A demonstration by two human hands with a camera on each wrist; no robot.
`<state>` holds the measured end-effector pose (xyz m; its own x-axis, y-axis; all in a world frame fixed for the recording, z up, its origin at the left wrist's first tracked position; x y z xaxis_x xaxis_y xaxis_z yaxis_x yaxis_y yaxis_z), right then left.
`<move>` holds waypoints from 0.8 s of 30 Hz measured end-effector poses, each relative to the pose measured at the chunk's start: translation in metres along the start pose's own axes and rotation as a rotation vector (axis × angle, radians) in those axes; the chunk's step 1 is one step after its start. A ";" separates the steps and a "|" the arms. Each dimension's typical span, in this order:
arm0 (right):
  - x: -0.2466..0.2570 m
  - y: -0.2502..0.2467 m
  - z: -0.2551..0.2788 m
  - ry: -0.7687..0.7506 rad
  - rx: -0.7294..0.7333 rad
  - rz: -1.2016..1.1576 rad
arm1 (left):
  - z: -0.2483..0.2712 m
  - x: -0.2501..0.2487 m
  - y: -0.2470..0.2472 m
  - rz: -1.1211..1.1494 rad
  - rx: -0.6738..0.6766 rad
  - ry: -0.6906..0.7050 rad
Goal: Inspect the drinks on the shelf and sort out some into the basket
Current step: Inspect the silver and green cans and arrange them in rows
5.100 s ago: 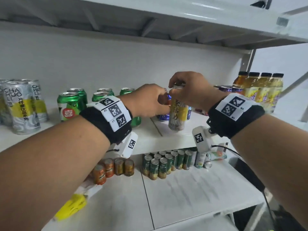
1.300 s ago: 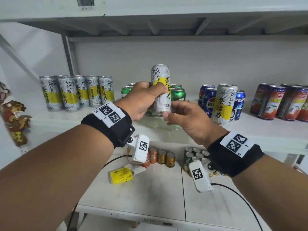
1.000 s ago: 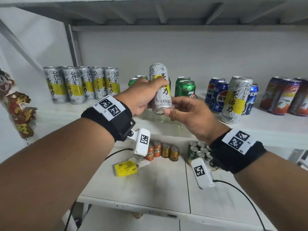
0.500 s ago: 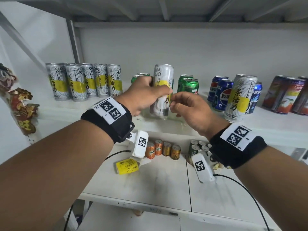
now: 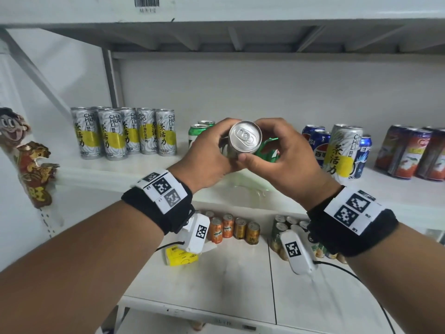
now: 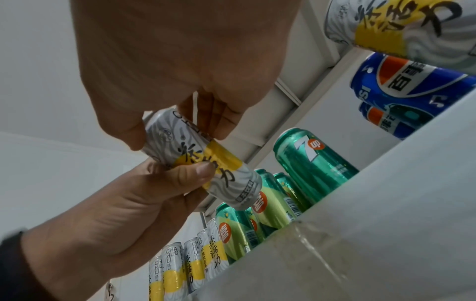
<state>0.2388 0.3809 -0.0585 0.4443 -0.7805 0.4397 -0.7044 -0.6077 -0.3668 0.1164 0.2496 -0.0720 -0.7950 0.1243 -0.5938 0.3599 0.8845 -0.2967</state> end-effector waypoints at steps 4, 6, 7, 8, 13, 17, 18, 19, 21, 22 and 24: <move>0.007 -0.007 0.000 -0.032 -0.019 0.013 | -0.002 -0.007 0.006 -0.024 0.018 0.034; 0.009 -0.010 -0.001 -0.040 -0.041 0.039 | -0.003 -0.012 0.012 -0.028 0.031 0.050; 0.010 -0.012 -0.003 -0.040 -0.055 0.058 | -0.003 -0.014 0.015 -0.037 0.036 0.052; 0.010 -0.012 -0.004 -0.037 -0.071 0.071 | -0.004 -0.015 0.017 -0.048 0.042 0.048; -0.002 -0.026 -0.013 0.080 -0.094 0.026 | -0.007 -0.025 0.033 -0.080 0.120 -0.035; -0.014 -0.061 -0.029 0.024 -0.172 0.284 | -0.026 -0.029 0.051 -0.134 0.081 -0.183; -0.017 -0.071 -0.034 0.003 -0.174 0.370 | -0.032 -0.029 0.054 -0.157 0.079 -0.204; -0.021 -0.081 -0.038 -0.003 -0.170 0.451 | -0.038 -0.030 0.059 -0.172 0.086 -0.218; -0.035 -0.102 -0.045 0.036 -0.134 0.610 | -0.049 -0.036 0.068 -0.181 0.090 -0.239; -0.043 -0.111 -0.047 0.077 -0.102 0.680 | -0.054 -0.039 0.073 -0.182 0.087 -0.244; -0.060 -0.120 -0.047 0.168 0.000 0.791 | -0.061 -0.046 0.080 -0.191 0.086 -0.253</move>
<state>0.2710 0.5075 -0.0017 -0.2747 -0.9468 0.1678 -0.7757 0.1151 -0.6206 0.1518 0.3425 -0.0232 -0.7093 -0.1659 -0.6851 0.2643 0.8384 -0.4766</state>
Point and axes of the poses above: each hand's wrist, its own z-axis away from the middle knuckle, its own y-axis out of the palm, x = y × z, the point moved 5 cm from there along -z, towards the middle knuckle, and after that the axes turned 6 degrees about -x, right-handed, at the moved point
